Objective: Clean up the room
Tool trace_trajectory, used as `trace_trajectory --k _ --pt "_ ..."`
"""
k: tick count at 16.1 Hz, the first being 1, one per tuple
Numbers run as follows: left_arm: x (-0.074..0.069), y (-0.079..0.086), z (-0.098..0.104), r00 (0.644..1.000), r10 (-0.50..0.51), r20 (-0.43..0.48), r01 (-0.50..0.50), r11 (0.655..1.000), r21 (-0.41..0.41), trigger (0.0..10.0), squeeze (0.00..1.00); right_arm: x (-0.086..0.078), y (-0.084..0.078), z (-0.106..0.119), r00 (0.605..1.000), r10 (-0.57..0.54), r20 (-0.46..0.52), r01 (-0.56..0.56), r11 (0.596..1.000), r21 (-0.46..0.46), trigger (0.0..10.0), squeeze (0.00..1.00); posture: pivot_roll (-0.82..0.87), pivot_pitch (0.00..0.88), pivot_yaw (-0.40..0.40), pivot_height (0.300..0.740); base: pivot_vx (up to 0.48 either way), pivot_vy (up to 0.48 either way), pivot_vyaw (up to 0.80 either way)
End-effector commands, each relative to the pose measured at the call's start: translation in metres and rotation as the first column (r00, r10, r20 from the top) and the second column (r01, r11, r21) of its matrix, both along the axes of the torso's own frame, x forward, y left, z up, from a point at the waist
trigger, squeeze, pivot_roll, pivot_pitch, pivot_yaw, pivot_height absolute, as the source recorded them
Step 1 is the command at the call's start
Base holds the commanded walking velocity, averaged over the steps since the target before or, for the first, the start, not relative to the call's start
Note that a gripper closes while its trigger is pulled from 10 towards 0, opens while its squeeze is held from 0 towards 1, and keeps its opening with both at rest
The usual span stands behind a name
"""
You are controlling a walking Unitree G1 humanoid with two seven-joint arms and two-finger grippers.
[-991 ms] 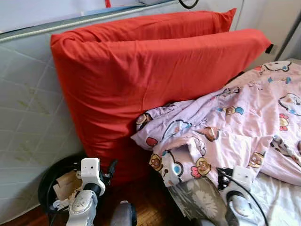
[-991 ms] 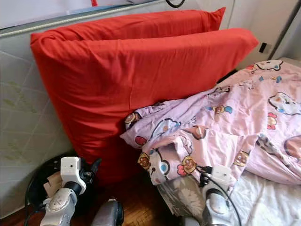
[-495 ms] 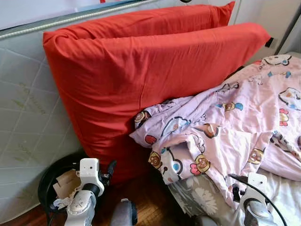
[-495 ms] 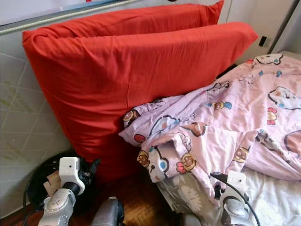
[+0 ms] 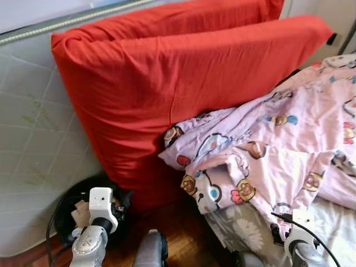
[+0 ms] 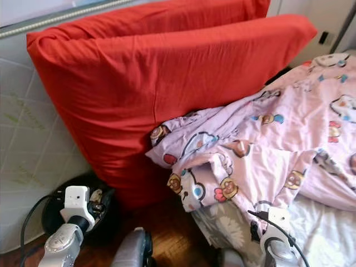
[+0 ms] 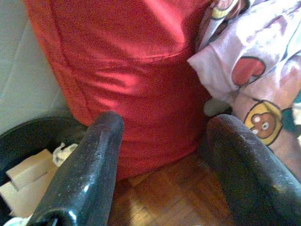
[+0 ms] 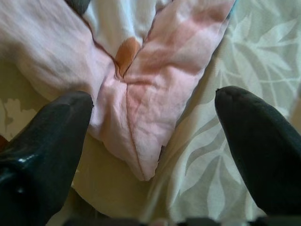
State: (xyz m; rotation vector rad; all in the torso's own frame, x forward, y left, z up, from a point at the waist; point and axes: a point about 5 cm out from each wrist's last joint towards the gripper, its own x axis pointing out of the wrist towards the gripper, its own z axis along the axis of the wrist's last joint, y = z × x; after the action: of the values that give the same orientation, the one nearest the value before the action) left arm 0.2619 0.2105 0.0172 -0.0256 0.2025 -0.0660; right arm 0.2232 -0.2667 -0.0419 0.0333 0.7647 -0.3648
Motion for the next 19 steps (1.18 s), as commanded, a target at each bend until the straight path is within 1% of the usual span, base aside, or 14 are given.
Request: trace_trajectory --k 1,3,7,8,9,10,15,19 --pt "-0.001 0.008 0.001 1.0 0.01 -0.011 -0.01 1.0 0.017 10.0 0.0 -0.004 0.001 -0.003 1.0 -0.015 -0.013 0.016 1.0 0.013 10.0 0.0 0.15 0.139 0.115 0.621 0.0 0.0 0.0" --pt "0.0 0.004 0.004 1.0 -0.015 -0.008 0.016 1.0 0.021 10.0 0.0 -0.002 0.005 -0.003 1.0 -0.006 0.0 0.006 1.0 0.024 10.0 0.0 0.16 0.156 0.13 0.621 0.0 0.0 0.0" --pt "-0.002 0.004 0.005 1.0 -0.027 -0.013 0.028 0.999 0.027 10.0 0.0 0.005 0.006 0.001 0.999 -0.016 0.03 0.015 1.0 0.021 10.0 0.0 0.16 0.172 0.14 0.621 0.0 0.0 0.0" --pt "-0.004 0.004 0.004 0.999 -0.028 -0.019 0.029 0.999 0.028 10.0 0.0 0.009 0.009 0.003 0.999 0.002 0.055 -0.004 1.0 0.03 9.3 0.0 0.16 0.172 0.141 0.621 0.0 0.0 0.0" --pt "-0.004 0.004 0.004 0.999 -0.028 -0.02 0.029 0.999 0.028 10.0 0.0 0.011 0.01 0.005 0.997 0.009 0.07 -0.011 0.999 0.034 4.4 0.0 0.17 0.17 0.141 0.621 0.0 0.0 0.0" --pt "-0.004 0.004 0.004 0.999 -0.028 -0.023 0.029 0.999 0.028 10.0 0.0 0.014 0.011 0.006 0.996 0.018 0.083 -0.021 0.999 0.041 0.0 0.0 0.16 0.167 0.139 0.621 0.0 0.0 0.0" --pt "-0.002 0.002 0.004 0.999 -0.021 -0.027 0.022 0.999 0.024 10.0 0.0 0.017 0.021 0.006 0.994 0.056 0.092 -0.062 0.996 0.06 0.0 0.0 0.16 0.156 0.132 0.621 0.0 0.0 0.0" --pt "-0.001 0.001 0.004 1.0 -0.017 -0.024 0.018 1.0 0.019 10.0 0.0 0.014 0.024 0.002 0.995 0.069 0.066 -0.073 0.996 0.057 0.0 0.0 0.16 0.151 0.125 0.621 0.0 0.0 0.0"
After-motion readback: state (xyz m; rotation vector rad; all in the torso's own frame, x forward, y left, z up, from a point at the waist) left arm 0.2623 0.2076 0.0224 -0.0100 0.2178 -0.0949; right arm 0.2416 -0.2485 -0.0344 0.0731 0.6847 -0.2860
